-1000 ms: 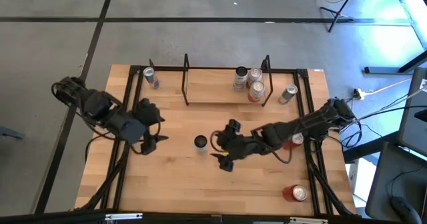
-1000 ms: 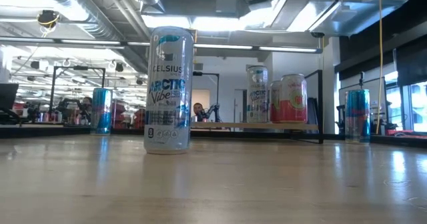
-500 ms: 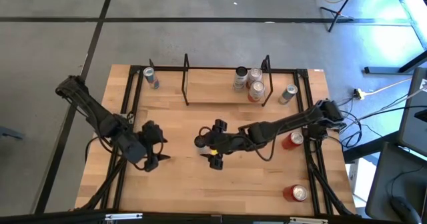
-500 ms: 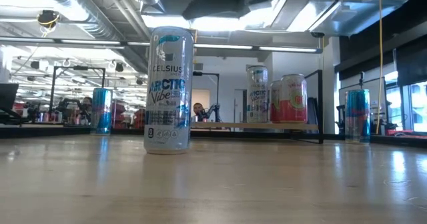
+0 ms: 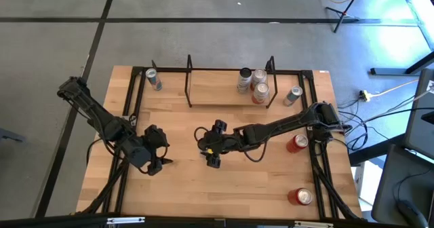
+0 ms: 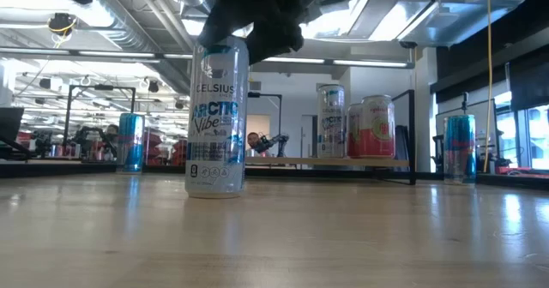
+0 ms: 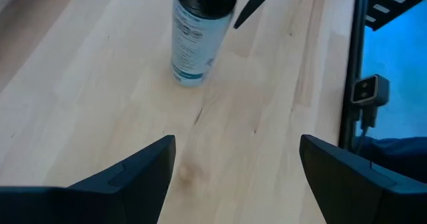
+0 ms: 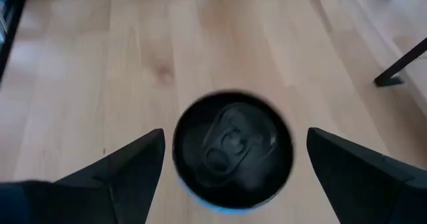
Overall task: Place canned beverage on shelf
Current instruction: Put the white soda can on the shelf
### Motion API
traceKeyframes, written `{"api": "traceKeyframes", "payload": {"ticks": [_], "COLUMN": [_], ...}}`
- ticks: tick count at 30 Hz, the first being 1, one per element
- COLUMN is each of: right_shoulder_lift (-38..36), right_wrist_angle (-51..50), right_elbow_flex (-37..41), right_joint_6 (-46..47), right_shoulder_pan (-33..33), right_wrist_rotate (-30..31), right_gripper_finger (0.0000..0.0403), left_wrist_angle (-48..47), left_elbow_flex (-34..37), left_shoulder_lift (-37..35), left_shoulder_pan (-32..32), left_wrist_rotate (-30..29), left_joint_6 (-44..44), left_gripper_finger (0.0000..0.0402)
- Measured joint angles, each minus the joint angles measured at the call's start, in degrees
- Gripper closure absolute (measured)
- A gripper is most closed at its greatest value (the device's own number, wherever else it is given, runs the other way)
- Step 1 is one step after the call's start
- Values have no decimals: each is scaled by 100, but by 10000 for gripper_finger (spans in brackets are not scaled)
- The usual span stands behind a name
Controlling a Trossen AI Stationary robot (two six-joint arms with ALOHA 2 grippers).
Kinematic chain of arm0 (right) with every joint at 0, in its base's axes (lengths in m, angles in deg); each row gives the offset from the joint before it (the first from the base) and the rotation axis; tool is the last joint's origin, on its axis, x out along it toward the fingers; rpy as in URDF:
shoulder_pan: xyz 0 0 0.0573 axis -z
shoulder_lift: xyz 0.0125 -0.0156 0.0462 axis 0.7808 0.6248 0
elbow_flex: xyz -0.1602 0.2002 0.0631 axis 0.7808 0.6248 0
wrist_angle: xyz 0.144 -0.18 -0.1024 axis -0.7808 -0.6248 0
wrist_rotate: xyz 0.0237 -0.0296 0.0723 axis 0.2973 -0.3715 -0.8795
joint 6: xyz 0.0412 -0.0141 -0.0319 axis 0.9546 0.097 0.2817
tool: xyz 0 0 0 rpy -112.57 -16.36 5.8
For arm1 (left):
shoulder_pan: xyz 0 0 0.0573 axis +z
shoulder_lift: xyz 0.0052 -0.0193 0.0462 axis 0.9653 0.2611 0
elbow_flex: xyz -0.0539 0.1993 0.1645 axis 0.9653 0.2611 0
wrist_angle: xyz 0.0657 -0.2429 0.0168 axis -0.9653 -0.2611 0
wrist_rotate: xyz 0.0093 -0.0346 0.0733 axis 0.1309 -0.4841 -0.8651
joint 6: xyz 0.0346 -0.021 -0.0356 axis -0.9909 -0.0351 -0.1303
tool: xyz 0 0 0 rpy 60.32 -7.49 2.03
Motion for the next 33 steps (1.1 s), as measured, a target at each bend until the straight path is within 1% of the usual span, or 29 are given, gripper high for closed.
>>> {"api": "traceKeyframes", "payload": {"ticks": [4,6,8,11,12,16,20,24,27,29,31,33], "right_shoulder_lift": [47,72,88,89,89,-93,-456,-817,-1117,-1364,-1572,-1747], "right_wrist_angle": [1,46,19,-8,-8,-258,-461,-884,-1231,-1538,-2021,-2482], "right_elbow_flex": [-2,-13,-11,-11,-11,8,7,0,2,-5,-9,-1], "right_joint_6": [2,-1,-3,-18,-33,-163,-304,-316,-328,-385,-454,-462], "right_shoulder_pan": [-4,-4,-3,-2,-2,-4,1,62,110,124,182,288], "right_wrist_rotate": [2,13,22,6,12,-18,-3,73,269,514,793,896], "right_gripper_finger": [59,76,108,175,191,193,193,193,193,193,193,193], "left_wrist_angle": [61,70,88,95,95,97,98,97,100,99,101,101], "left_elbow_flex": [0,0,0,0,0,0,0,0,0,0,0,0], "left_shoulder_lift": [0,0,0,0,0,0,0,0,0,0,0,0], "left_shoulder_pan": [0,0,0,0,0,0,10,15,15,15,15,15], "left_wrist_rotate": [51,56,56,56,56,56,56,53,45,43,40,41], "left_joint_6": [-2,0,0,-2,-2,-2,-10,-35,-40,-40,-39,-39], "left_gripper_finger": [95,95,95,95,95,95,95,95,95,95,95,95]}}
